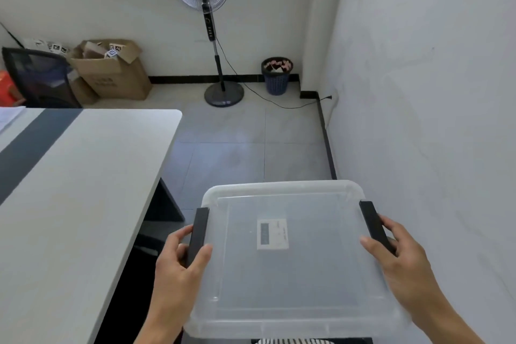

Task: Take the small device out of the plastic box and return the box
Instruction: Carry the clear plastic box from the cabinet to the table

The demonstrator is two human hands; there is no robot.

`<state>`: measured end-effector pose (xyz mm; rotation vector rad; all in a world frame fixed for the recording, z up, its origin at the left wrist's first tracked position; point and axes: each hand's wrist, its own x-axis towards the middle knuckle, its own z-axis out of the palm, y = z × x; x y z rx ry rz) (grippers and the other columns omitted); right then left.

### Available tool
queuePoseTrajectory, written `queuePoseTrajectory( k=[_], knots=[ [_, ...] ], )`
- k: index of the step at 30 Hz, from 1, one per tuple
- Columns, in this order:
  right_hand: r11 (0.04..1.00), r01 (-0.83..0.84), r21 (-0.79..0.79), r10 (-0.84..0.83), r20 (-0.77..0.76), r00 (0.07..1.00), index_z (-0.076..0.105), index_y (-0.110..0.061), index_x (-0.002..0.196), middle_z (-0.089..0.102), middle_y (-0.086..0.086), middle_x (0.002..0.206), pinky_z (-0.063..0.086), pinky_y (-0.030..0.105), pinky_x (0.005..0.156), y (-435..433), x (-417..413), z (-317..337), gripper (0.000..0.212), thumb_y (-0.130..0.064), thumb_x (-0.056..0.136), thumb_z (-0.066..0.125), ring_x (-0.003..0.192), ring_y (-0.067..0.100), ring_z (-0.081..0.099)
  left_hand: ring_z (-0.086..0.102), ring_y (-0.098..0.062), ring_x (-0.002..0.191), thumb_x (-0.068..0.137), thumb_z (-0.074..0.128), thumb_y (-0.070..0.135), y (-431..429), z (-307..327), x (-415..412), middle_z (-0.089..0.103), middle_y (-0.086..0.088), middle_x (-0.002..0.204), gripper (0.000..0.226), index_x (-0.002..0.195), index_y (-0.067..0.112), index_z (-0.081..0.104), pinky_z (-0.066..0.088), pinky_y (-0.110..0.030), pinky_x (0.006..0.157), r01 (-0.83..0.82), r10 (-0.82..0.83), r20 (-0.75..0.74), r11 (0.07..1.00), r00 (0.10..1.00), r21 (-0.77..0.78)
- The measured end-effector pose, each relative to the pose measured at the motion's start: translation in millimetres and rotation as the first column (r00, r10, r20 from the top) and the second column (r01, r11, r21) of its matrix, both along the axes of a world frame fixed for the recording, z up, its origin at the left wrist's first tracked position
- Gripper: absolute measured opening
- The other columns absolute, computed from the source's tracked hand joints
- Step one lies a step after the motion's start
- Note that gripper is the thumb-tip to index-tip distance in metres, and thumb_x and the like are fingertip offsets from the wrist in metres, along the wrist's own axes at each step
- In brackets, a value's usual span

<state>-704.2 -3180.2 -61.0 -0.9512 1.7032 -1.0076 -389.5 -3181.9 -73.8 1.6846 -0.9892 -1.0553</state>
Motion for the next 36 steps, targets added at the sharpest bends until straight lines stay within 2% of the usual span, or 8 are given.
queuePoseTrajectory(
  k=[6, 14, 19, 22, 25, 27, 30, 36],
  knots=[
    [0.999, -0.029, -0.015, 0.029, -0.007, 1.000, 0.052, -0.030, 0.124, 0.070, 0.000, 0.093, 0.044, 0.023, 0.069, -132, -11, -3, 0.042, -0.017, 0.086, 0.065, 0.087, 0.013, 0.064, 0.069, -0.024, 0.070, 0.082, 0.068, 0.013, -123, 6, -15, 0.070, -0.011, 0.078, 0.036, 0.111, 0.031, 0.057, 0.055, -0.029, 0.059, -0.022, 0.022, -0.005, 0.999, 1.000, -0.025],
    [0.955, -0.295, 0.020, 0.294, 0.033, 0.955, 0.055, -0.033, 0.120, 0.073, 0.001, 0.095, 0.049, 0.030, 0.075, -336, -4, -20, 0.041, -0.016, 0.085, 0.067, 0.087, 0.015, 0.070, 0.069, -0.025, 0.074, 0.078, 0.072, 0.016, -236, -13, -19, 0.073, 0.000, 0.076, 0.040, 0.114, 0.027, 0.058, 0.055, -0.040, 0.072, -0.326, 0.324, 0.054, 0.945, 0.944, 0.028],
    [0.847, -0.532, 0.017, 0.532, -0.005, 0.847, 0.054, -0.033, 0.121, 0.074, 0.002, 0.087, 0.053, 0.033, 0.071, -443, 43, -11, 0.042, -0.018, 0.085, 0.067, 0.079, 0.018, 0.071, 0.062, 0.001, 0.058, 0.080, 0.069, 0.007, -268, -7, -4, 0.073, 0.009, 0.075, 0.038, 0.110, 0.026, 0.056, 0.047, -0.009, 0.059, -0.529, 0.529, 0.084, 0.848, 0.844, -0.023],
    [0.764, -0.645, 0.026, 0.646, -0.008, 0.764, 0.055, -0.029, 0.122, 0.073, 0.005, 0.086, 0.051, 0.029, 0.063, -492, 88, -14, 0.041, -0.015, 0.085, 0.067, 0.071, 0.018, 0.070, 0.058, 0.001, 0.053, 0.080, 0.069, 0.006, -280, -7, 10, 0.072, 0.006, 0.076, 0.037, 0.105, 0.031, 0.056, 0.042, -0.005, 0.053, -0.636, 0.633, 0.100, 0.772, 0.768, -0.005],
    [0.691, -0.721, 0.048, 0.721, 0.024, 0.693, 0.055, -0.028, 0.119, 0.073, 0.007, 0.086, 0.052, 0.019, 0.054, -531, 137, -25, 0.041, -0.010, 0.085, 0.066, 0.062, 0.008, 0.069, 0.048, -0.003, 0.045, 0.081, 0.068, 0.004, -298, -13, 36, 0.060, -0.004, 0.050, 0.034, 0.106, 0.024, 0.057, 0.037, -0.006, 0.049, -0.707, 0.699, 0.142, 0.707, 0.701, 0.008],
    [0.662, -0.747, 0.056, 0.747, 0.034, 0.664, 0.055, -0.028, 0.121, 0.073, 0.008, 0.085, 0.053, 0.021, 0.055, -555, 167, -34, 0.042, -0.009, 0.085, 0.066, 0.065, 0.012, 0.069, 0.042, -0.005, 0.041, 0.081, 0.067, 0.002, -316, -20, 59, 0.048, 0.001, 0.043, 0.032, 0.109, 0.016, 0.058, 0.034, -0.008, 0.045, -0.730, 0.717, 0.168, 0.683, 0.677, 0.027],
    [0.657, -0.751, 0.067, 0.751, 0.027, 0.660, 0.054, -0.028, 0.124, 0.074, 0.006, 0.086, 0.054, 0.032, 0.067, -595, 209, -38, 0.045, -0.011, 0.085, 0.067, 0.074, 0.020, 0.071, 0.039, -0.008, 0.042, 0.082, 0.066, 0.003, -356, -29, 98, 0.042, -0.012, 0.054, 0.034, 0.114, 0.012, 0.058, 0.032, -0.010, 0.044, -0.745, 0.725, 0.195, 0.666, 0.660, 0.048],
    [0.709, -0.705, 0.028, 0.705, 0.005, 0.709, 0.054, -0.029, 0.121, 0.075, 0.002, 0.087, 0.053, 0.023, 0.061, -690, 258, -14, 0.044, -0.008, 0.084, 0.067, 0.068, 0.008, 0.070, 0.040, -0.007, 0.042, 0.082, 0.066, 0.005, -465, -17, 166, 0.043, -0.007, 0.053, 0.034, 0.113, 0.016, 0.058, 0.033, -0.010, 0.044, -0.705, 0.692, 0.170, 0.708, 0.702, 0.030]
  ],
)
